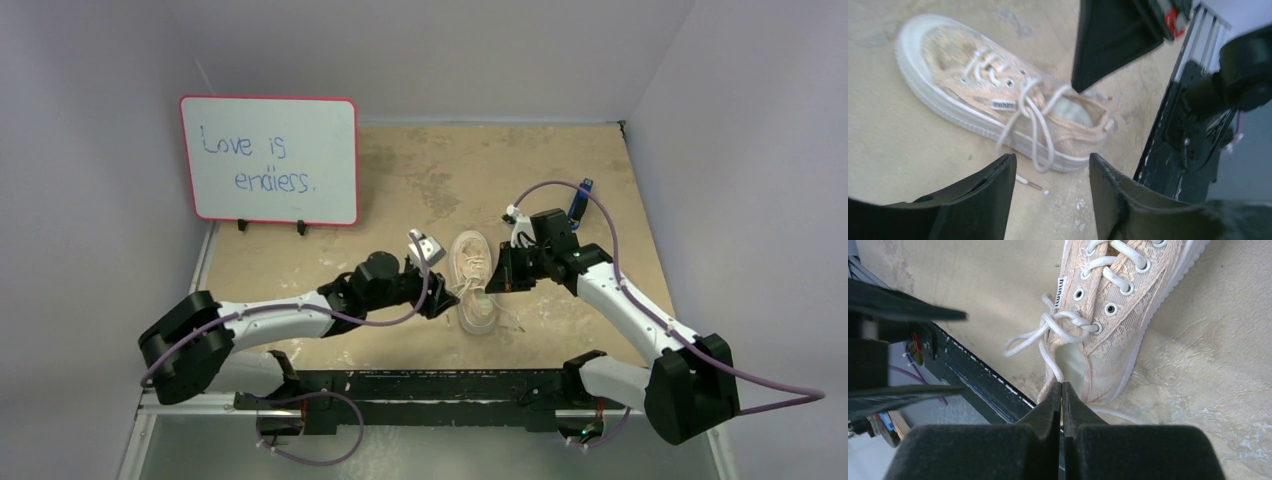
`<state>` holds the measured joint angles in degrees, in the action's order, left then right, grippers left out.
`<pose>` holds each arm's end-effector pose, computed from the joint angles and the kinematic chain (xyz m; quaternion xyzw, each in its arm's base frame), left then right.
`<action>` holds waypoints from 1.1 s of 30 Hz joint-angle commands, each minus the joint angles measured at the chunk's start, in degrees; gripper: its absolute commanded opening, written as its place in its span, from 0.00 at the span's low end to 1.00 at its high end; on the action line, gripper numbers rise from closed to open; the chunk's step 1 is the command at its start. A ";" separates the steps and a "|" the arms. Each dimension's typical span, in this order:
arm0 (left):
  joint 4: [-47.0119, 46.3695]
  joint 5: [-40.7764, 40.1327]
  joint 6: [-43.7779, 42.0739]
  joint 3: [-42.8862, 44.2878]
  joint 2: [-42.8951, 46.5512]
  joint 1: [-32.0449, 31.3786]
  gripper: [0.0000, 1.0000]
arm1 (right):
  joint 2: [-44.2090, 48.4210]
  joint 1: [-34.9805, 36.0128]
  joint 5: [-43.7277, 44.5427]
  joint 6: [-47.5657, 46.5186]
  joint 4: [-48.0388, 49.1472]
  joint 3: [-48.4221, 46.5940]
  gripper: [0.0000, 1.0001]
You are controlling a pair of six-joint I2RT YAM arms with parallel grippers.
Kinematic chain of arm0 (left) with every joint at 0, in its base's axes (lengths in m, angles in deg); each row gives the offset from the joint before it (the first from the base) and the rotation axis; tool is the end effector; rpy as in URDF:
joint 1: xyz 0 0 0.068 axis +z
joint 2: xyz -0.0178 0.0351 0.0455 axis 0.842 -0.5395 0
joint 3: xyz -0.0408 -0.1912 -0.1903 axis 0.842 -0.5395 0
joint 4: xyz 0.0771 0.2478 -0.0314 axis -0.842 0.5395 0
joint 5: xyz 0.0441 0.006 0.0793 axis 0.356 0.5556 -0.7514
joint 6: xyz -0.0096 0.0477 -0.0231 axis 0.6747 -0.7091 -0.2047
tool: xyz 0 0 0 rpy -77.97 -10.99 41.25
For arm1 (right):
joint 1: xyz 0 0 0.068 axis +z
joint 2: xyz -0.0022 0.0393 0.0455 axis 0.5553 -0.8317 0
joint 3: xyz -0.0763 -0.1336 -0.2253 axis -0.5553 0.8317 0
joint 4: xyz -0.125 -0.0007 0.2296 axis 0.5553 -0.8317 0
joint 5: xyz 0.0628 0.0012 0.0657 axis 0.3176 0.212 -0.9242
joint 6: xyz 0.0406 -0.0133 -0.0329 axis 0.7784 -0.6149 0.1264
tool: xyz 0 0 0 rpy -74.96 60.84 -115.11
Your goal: Tie the shoes
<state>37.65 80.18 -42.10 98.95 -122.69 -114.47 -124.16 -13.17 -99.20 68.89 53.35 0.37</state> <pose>0.1464 -0.2359 0.2034 0.3041 0.7600 -0.3996 0.4126 0.2080 0.0963 0.2306 -0.0970 0.9060 0.3331 0.2425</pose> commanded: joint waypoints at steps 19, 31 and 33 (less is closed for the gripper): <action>-19.49 23.82 10.73 15.02 -22.85 11.51 0.52 | 0.26 -0.22 0.57 2.95 6.23 1.07 0.00; -14.71 23.59 6.57 12.70 -22.45 11.49 0.46 | -3.04 -0.17 -2.64 3.61 8.87 1.39 0.00; -14.41 23.83 6.18 12.98 -22.82 11.49 0.45 | -3.38 -0.19 -2.82 3.50 8.89 1.32 0.00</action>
<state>23.90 102.83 -33.49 111.78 -146.23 -103.17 -127.33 -13.17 -100.36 71.95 60.21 1.44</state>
